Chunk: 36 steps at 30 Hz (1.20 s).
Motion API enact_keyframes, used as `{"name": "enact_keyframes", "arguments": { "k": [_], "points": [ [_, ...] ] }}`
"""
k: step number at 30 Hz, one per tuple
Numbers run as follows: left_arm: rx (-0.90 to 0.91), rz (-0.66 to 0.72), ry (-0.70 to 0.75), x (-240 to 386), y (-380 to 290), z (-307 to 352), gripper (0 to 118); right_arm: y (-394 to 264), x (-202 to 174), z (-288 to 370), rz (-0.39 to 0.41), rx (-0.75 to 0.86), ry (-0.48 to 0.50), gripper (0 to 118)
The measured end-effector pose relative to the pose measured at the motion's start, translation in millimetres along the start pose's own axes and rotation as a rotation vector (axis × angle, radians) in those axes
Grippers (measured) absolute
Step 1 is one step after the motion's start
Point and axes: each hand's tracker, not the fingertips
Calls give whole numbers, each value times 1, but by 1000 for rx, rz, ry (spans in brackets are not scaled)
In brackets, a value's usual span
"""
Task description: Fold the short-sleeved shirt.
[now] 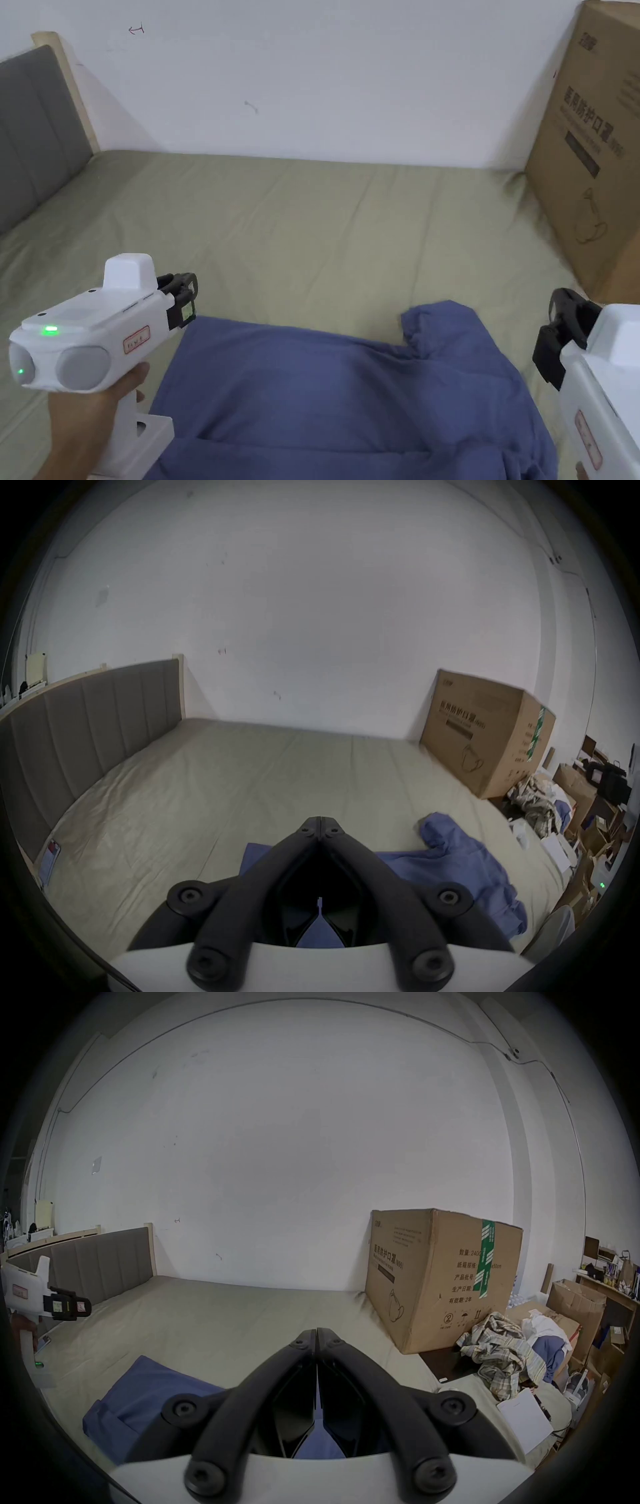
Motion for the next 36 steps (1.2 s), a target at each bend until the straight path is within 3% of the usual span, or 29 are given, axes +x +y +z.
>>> {"name": "enact_keyframes", "arguments": {
  "k": [4, 6, 7, 8, 9, 10, 13, 18, 19, 21, 25, 28, 29, 32, 33, 36],
  "points": [
    [-173, 16, 35, -29, -2, -78, 4, -9, 2, -35, -5, -47, 0, 0],
    [-291, 69, 76, -45, -9, -119, 25, -13, 2, -51, 6, -69, -3, 0],
    [-353, 115, 94, -48, -13, -133, 44, -16, 2, -58, 15, -80, -6, 0],
    [-396, 144, 113, -54, -18, -149, 71, -19, 3, -66, 19, -92, -6, 0],
    [-421, 164, 132, -59, -24, -163, 84, -21, 3, -71, 19, -100, -5, 0],
    [-469, 175, 149, -64, -29, -179, 93, -25, 4, -78, 16, -109, -3, 0],
    [-512, 198, 181, -69, -38, -206, 94, -35, 6, -97, 25, -132, -4, 0],
    [-565, 111, 219, -69, -57, -245, 90, -51, 9, -119, 28, -177, -15, 0],
    [-574, 80, 220, -64, -59, -244, 83, -54, 10, -123, 28, -187, -16, 0],
    [-605, 48, 190, -54, -64, -243, 45, -59, 11, -129, 28, -203, -18, 0],
    [-566, 36, 146, -46, -71, -245, 2, -70, 23, -144, -8, -254, -6, 0],
    [-510, 18, 137, -45, -64, -234, 1, -81, 40, -163, -68, -370, 8, 1],
    [-472, 10, 135, -44, -59, -226, 1, -86, 45, -171, -78, -401, 9, 14],
    [-389, 48, 87, -38, -41, -192, 1, -107, 61, -205, -57, -550, 32, 88],
    [-364, 52, 82, -37, -36, -183, 1, -114, 65, -217, -55, -601, 35, 96],
    [-350, 38, 61, -45, -31, -173, 1, -139, 77, -249, -124, -711, 67, 95]
  ]
}}
